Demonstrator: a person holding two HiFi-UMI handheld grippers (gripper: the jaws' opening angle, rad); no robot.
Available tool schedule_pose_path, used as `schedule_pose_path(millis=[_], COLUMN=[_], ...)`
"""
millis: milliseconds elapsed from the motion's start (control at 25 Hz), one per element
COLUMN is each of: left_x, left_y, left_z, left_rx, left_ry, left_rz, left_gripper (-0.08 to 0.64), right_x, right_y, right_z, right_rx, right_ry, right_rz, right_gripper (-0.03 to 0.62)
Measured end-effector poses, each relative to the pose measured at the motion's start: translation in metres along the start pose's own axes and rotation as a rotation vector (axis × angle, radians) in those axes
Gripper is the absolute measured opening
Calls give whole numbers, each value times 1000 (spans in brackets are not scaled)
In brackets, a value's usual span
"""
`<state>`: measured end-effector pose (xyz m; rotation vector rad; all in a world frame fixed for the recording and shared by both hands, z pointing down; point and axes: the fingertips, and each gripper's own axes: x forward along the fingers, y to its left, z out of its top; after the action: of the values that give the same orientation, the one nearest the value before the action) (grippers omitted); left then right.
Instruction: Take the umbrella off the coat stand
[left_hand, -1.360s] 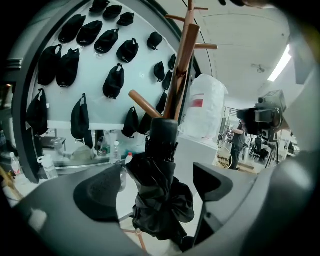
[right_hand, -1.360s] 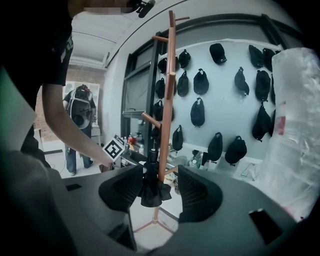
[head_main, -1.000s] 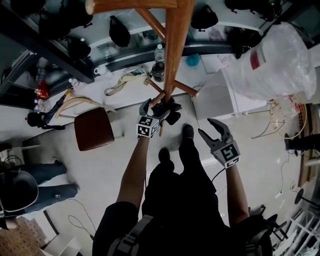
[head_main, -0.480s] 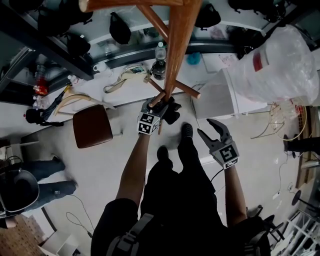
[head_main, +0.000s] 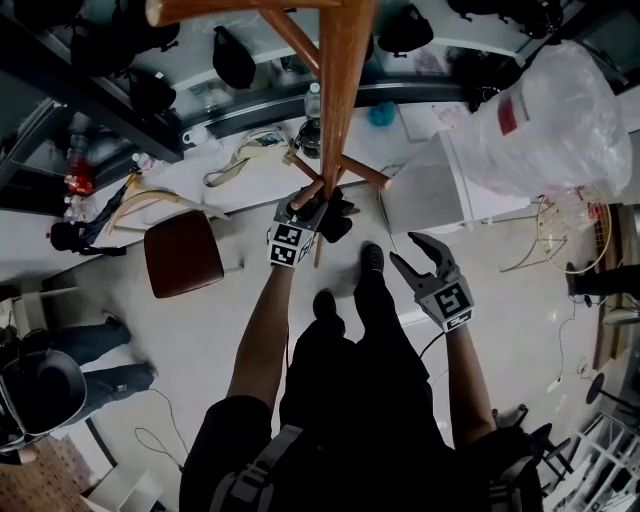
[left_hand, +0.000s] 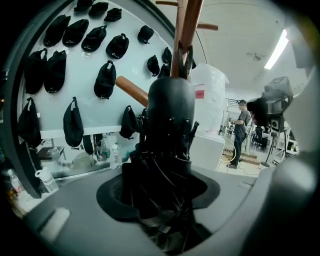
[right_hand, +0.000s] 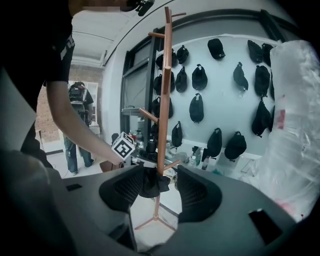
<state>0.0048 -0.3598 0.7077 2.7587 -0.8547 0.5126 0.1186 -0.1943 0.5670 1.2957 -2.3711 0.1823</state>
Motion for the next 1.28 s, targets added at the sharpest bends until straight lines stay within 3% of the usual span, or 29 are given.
schedule_pose_path(millis=[880, 1280], left_x=[-17, -31], left_y=[-7, -2], left_z=[26, 46], left_rx=[41, -23], left_ry=[-6, -39], left_rz=[-14, -19], left_gripper=[210, 209], right_x=[-20, -25], right_y=[-5, -3], right_z=[12, 14], right_rx=[2, 12], right_ry=[-41, -53], right_rz=[-46, -59], right_gripper=[215, 215])
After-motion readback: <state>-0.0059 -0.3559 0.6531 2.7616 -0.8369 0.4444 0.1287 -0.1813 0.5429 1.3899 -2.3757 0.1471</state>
